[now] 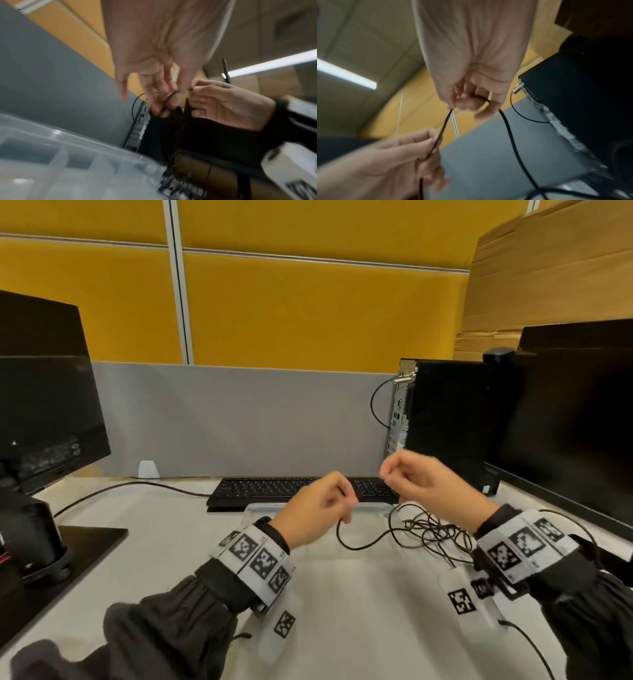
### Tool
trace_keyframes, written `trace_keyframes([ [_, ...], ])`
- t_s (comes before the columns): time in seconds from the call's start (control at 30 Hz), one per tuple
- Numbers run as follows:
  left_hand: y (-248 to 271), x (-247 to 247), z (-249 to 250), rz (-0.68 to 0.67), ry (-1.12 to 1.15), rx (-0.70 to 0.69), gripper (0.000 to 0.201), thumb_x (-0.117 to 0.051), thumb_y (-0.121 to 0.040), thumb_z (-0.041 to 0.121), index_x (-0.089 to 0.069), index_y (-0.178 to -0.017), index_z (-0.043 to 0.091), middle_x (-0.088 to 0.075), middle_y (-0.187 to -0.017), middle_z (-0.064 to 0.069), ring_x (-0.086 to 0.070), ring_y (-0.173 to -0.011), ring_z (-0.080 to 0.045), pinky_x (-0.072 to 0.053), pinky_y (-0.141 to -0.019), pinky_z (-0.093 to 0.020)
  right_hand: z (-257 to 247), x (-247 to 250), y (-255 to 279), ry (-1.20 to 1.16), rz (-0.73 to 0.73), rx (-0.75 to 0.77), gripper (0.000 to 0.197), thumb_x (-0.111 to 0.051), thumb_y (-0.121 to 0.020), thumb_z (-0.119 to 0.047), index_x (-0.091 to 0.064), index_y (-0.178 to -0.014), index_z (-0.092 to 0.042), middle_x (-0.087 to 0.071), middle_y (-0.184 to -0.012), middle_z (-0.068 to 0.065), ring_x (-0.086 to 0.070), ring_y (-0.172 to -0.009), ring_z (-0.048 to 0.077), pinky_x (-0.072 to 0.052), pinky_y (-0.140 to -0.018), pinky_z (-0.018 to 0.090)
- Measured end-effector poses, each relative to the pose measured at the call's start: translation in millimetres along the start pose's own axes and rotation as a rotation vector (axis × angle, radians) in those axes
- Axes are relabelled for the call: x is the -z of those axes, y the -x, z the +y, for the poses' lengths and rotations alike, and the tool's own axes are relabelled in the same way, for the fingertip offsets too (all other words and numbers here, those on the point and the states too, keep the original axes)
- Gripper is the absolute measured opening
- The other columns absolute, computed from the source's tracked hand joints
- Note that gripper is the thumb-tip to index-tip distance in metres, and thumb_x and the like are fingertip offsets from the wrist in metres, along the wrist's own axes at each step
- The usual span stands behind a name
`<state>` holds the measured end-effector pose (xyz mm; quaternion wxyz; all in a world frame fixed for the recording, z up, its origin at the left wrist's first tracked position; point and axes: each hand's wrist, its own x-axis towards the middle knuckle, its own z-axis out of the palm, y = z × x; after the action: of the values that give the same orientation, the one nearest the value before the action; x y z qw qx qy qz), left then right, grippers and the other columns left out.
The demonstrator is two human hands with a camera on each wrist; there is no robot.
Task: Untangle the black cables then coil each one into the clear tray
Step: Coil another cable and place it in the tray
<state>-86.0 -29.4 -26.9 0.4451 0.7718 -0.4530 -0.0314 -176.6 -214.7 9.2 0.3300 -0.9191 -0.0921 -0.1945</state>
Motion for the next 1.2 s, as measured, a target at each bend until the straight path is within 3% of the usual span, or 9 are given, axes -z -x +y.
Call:
trace_keyframes([
  [0.13,-4.9,15.6,16.8,0.018,0.536,0.06,0.02,-0.047,-0.096,0.018,-0.049,-0.077,0.012,-0.037,-0.054,0.004,-0.038,-0.045,-0.01,-0.051,-0.064,-0.033,-18.7,26.7,-12.6,-0.06,0.232,0.121,0.012,-0.055,-0.092,-0.017,-0.061,-0.102,-0.018,-0.051,-0.07,0.004,-0.049,-0.066,0.022,-0.045,-0.068,0.028],
  [0.2,-4.3,24.2,22.1,0.002,0.501,0.048,0.027,-0.046,-0.097,0.019,-0.046,-0.071,0.012,-0.027,-0.054,0.006,-0.027,-0.044,-0.007,-0.042,-0.05,-0.02,-22.8,34.4,-15.4,0.036,0.31,0.153,0.009,-0.057,-0.091,-0.018,-0.062,-0.098,-0.018,-0.057,-0.073,0.006,-0.053,-0.069,0.025,-0.046,-0.067,0.028],
  [0.33,-0.7,49.8,9.7,0.029,0.338,0.09,0.035,-0.047,-0.096,0.023,-0.04,-0.063,0.015,-0.025,-0.05,0.008,-0.024,-0.043,-0.008,-0.032,-0.045,-0.018,-17.9,57.1,-8.9,0.361,0.468,0.137,0.008,-0.06,-0.088,-0.024,-0.062,-0.092,-0.017,-0.059,-0.079,-0.01,-0.054,-0.072,-0.001,-0.041,-0.067,0.006],
  [0.57,15.3,78.0,-25.9,0.114,0.172,0.242,0.043,-0.052,-0.092,0.037,-0.029,-0.061,0.018,-0.023,-0.049,0.007,-0.022,-0.042,-0.01,-0.028,-0.042,-0.017,30.0,94.9,9.0,0.718,0.719,-0.119,0.029,-0.057,-0.089,-0.035,-0.061,-0.086,-0.007,-0.052,-0.072,0.003,-0.056,-0.079,0.03,-0.047,-0.073,0.046],
  [0.73,25.4,101.3,-39.8,0.208,0.153,0.339,0.039,-0.055,-0.092,0.032,-0.033,-0.063,0.018,-0.021,-0.053,0.002,-0.019,-0.041,-0.01,-0.019,-0.041,-0.02,40.7,110.2,23.0,0.899,0.836,-0.348,0.034,-0.053,-0.092,-0.035,-0.062,-0.089,-0.002,-0.056,-0.071,0.016,-0.05,-0.084,0.04,-0.039,-0.075,0.049],
  [0.9,23.9,99.6,-25.1,0.237,0.096,0.294,0.033,-0.048,-0.095,0.033,-0.039,-0.069,0.016,-0.025,-0.052,0.002,-0.019,-0.037,-0.007,-0.017,-0.04,-0.019,30.1,86.4,15.0,0.923,0.429,-0.532,0.049,-0.051,-0.087,-0.051,-0.058,-0.119,-0.015,-0.055,-0.108,0.018,-0.047,-0.107,0.038,-0.046,-0.081,0.05],
  [1.07,15.1,63.4,13.8,0.136,-0.059,0.095,0.029,-0.045,-0.097,0.031,-0.052,-0.074,0.014,-0.042,-0.036,0.016,-0.035,-0.035,0.001,-0.028,-0.042,-0.012,-34.8,5.3,-15.8,0.542,0.074,-0.156,0.065,-0.044,-0.084,-0.061,-0.032,-0.141,-0.032,-0.047,-0.137,0.002,-0.037,-0.129,0.024,-0.035,-0.103,0.052],
  [1.13,13.8,55.7,24.2,0.112,-0.066,0.018,0.027,-0.048,-0.096,0.03,-0.056,-0.076,0.013,-0.043,-0.039,0.017,-0.036,-0.039,0.001,-0.027,-0.045,-0.012,-53.5,-19.1,-21.8,0.331,-0.138,-0.065,0.049,-0.043,-0.092,-0.051,-0.04,-0.135,-0.028,-0.058,-0.124,0.001,-0.05,-0.117,0.015,-0.037,-0.103,0.044],
  [1.2,14.8,55.8,27.1,0.107,-0.071,-0.042,0.028,-0.049,-0.095,0.031,-0.059,-0.077,0.012,-0.046,-0.046,0.014,-0.036,-0.044,-0.001,-0.027,-0.049,-0.013,-57.3,-27.9,-24.2,0.071,-0.206,-0.001,0.027,-0.039,-0.099,-0.034,-0.057,-0.107,-0.015,-0.065,-0.08,0.003,-0.06,-0.077,0.009,-0.05,-0.085,0.035],
])
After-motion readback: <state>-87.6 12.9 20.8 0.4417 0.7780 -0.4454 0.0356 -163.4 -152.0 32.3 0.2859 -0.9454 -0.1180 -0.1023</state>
